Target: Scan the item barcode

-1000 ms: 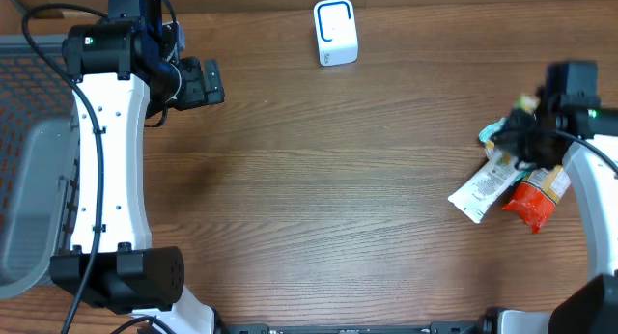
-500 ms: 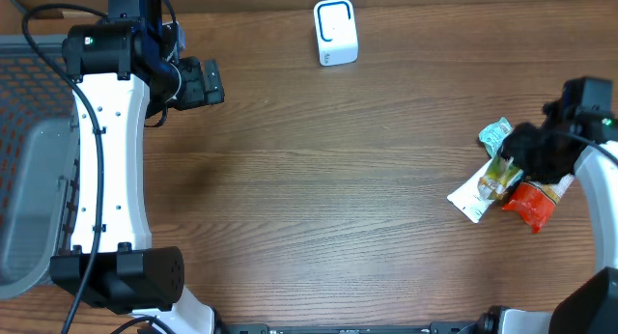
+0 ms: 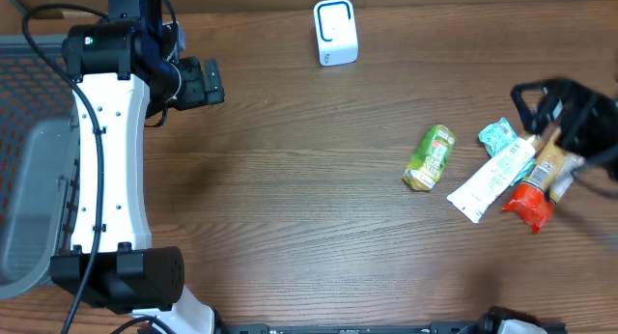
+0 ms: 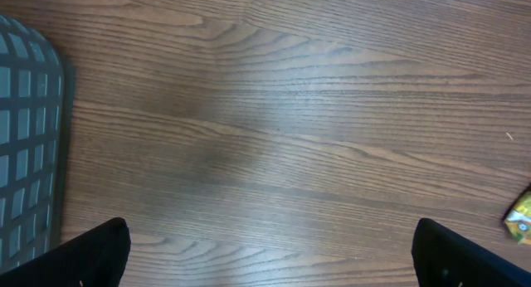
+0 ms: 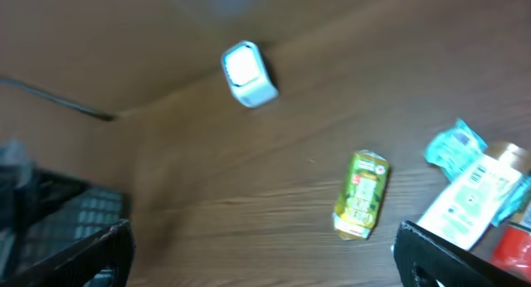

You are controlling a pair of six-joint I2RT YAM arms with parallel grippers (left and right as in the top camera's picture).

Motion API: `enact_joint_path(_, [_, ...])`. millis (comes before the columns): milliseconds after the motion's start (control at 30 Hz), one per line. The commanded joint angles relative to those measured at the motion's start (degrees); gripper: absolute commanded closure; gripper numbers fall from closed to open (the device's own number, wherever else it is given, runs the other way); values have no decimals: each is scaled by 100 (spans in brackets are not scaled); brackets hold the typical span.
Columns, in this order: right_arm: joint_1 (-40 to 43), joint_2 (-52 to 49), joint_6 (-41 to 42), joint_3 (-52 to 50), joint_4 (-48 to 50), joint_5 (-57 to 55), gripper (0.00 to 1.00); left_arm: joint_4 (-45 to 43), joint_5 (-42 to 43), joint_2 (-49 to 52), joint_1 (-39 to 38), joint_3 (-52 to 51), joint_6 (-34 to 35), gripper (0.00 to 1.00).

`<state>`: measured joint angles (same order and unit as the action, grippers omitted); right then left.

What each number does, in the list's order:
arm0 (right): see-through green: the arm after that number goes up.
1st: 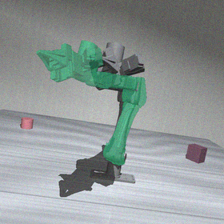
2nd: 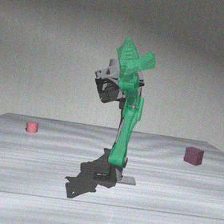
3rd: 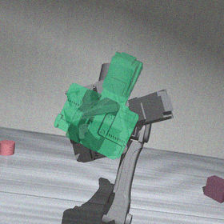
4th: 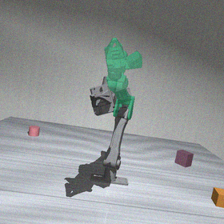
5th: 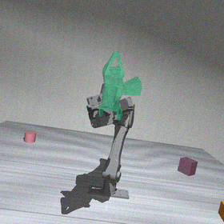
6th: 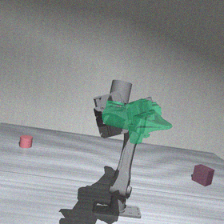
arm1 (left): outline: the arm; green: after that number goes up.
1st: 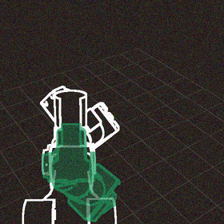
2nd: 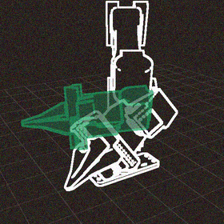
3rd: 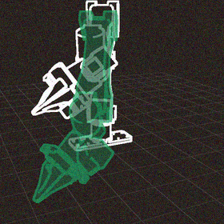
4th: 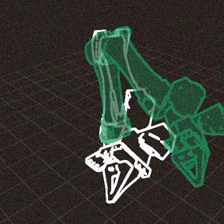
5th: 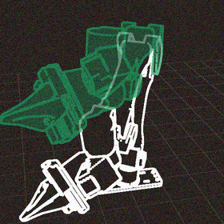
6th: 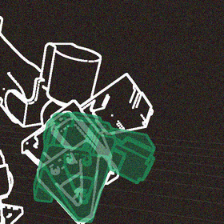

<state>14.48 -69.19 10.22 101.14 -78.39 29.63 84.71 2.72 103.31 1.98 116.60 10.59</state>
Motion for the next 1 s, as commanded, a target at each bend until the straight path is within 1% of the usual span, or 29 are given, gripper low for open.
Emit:
enact_joint_path(0, [-26,551,-87,94,-203,264,0,11,0,59,24,2,57,1])
enact_joint_path(167, [-26,1001,-90,94,-612,254,0,11,2,59,24,2,57,0])
enact_joint_path(233, [-26,1097,-133,94,-763,-48,0,9,2,59,24,4,57,0])
enact_joint_path(300, [-26,1139,-164,94,-791,-348,0,11,0,59,24,2,57,0])
enact_joint_path(433, [-35,1139,-446,94,-774,-350,0,9,0,59,24,2,57,0])
enact_joint_path(600, [-66,1169,-476,35,-708,-426,0,9,2,59,24,4,57,1])
enact_joint_path(667, [-164,1292,-476,-142,-437,-579,0,9,0,59,24,2,57,0])
enact_joint_path(767, [-664,1596,-476,-675,271,-1126,0,9,2,59,24,2,57,0])
enact_joint_path(867, [-1198,2173,-476,-1637,1196,-1764,0,9,0,59,24,2,57,0])
enact_joint_path(967, [-1471,2844,-474,-2813,2225,-2186,0,9,0,59,24,2,57,0])
